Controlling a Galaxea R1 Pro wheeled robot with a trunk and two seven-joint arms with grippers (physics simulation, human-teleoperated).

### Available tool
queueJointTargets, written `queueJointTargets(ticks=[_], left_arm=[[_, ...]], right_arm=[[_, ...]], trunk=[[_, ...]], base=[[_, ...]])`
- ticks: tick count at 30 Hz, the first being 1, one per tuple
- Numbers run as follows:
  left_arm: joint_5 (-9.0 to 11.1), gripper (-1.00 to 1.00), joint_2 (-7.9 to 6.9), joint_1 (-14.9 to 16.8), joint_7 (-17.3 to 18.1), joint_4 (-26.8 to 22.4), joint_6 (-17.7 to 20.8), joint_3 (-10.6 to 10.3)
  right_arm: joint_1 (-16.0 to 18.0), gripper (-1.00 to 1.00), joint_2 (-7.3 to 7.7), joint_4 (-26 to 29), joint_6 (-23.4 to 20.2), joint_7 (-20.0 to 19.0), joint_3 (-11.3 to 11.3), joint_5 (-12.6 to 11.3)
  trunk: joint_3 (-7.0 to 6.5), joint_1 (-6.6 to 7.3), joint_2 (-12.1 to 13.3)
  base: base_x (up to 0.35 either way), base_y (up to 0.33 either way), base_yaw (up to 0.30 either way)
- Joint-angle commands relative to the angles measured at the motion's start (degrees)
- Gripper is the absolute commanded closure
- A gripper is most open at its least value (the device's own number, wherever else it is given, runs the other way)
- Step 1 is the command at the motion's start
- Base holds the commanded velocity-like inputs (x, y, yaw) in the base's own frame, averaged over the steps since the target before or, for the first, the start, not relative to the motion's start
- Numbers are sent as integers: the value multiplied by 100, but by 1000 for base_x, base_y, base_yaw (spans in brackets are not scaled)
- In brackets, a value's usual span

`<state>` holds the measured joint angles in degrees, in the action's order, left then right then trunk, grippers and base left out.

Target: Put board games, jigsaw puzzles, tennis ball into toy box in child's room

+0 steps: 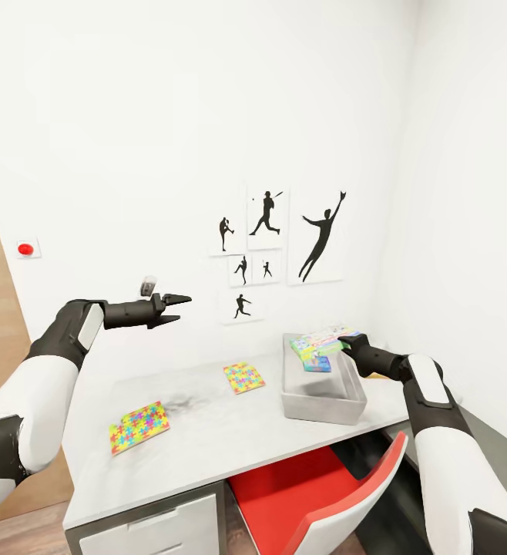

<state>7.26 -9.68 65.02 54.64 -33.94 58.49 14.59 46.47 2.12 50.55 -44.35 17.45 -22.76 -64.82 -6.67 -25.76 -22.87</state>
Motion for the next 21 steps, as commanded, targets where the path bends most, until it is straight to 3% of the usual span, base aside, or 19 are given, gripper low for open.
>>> queueJointTargets(ticks=[1, 9, 21], left_arm=[[12, -100, 1, 2, 10, 5, 31, 9], [12, -100, -3, 2, 73, 6, 31, 12], [20, -100, -7, 2, 82, 9, 31, 16]], right_arm=[[3, 100, -1, 3, -13, 57, -9, -65], [-2, 100, 5, -25, 238, 57, -9, -234], [2, 100, -1, -303, 461, 55, -8, -267]], trunk=[[3, -2, -5], [3, -2, -5], [3, -2, -5]], base=[[0, 0, 0], [58, 22, 0], [50, 34, 0]])
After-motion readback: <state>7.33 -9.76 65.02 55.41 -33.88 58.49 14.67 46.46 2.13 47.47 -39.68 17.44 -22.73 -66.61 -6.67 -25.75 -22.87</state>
